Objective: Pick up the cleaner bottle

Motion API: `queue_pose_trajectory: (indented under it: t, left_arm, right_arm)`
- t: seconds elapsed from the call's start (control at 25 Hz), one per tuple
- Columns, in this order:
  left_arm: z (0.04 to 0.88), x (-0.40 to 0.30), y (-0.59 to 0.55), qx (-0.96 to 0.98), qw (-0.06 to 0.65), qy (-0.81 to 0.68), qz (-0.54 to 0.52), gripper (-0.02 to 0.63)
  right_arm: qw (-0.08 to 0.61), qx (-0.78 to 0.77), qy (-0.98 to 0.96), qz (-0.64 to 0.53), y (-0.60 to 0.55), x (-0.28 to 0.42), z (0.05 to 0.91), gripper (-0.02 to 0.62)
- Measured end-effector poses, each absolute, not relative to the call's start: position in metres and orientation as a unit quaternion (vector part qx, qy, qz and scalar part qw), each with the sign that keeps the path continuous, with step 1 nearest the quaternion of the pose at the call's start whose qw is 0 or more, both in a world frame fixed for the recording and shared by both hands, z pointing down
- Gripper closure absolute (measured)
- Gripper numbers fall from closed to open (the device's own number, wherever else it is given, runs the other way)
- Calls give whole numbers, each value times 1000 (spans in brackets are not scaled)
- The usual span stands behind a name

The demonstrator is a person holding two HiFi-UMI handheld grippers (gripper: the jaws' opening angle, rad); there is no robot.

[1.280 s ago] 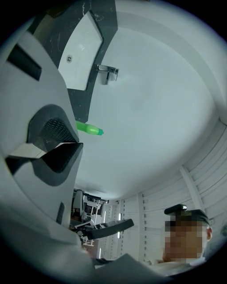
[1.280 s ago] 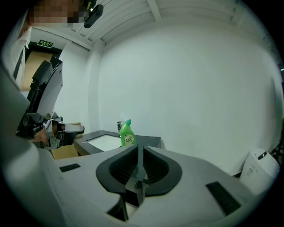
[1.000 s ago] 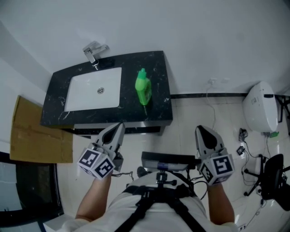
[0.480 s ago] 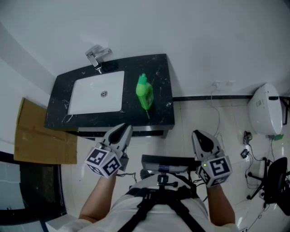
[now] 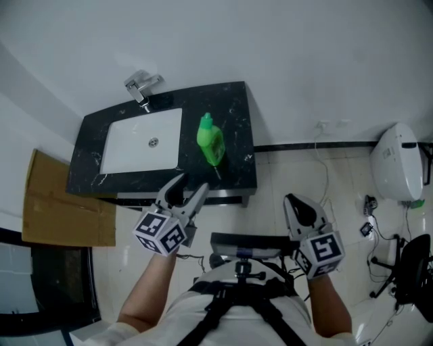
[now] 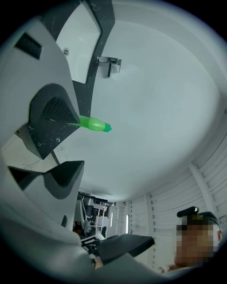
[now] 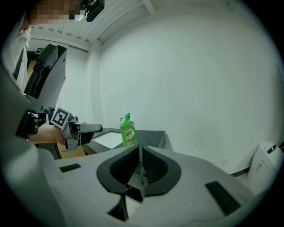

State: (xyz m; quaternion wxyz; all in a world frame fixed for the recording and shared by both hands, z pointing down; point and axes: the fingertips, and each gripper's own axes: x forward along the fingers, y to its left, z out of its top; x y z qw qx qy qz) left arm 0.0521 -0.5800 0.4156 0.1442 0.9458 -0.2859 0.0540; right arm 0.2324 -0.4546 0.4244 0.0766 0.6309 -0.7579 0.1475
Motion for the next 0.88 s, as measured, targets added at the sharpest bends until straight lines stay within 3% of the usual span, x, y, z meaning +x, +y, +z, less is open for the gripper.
queue_pose_trajectory:
  t: [0.88]
  left_arm:
    - [461, 89, -644, 933, 119, -324, 101, 353]
  right_arm:
    - [74, 647, -742, 162, -453, 257, 427, 583]
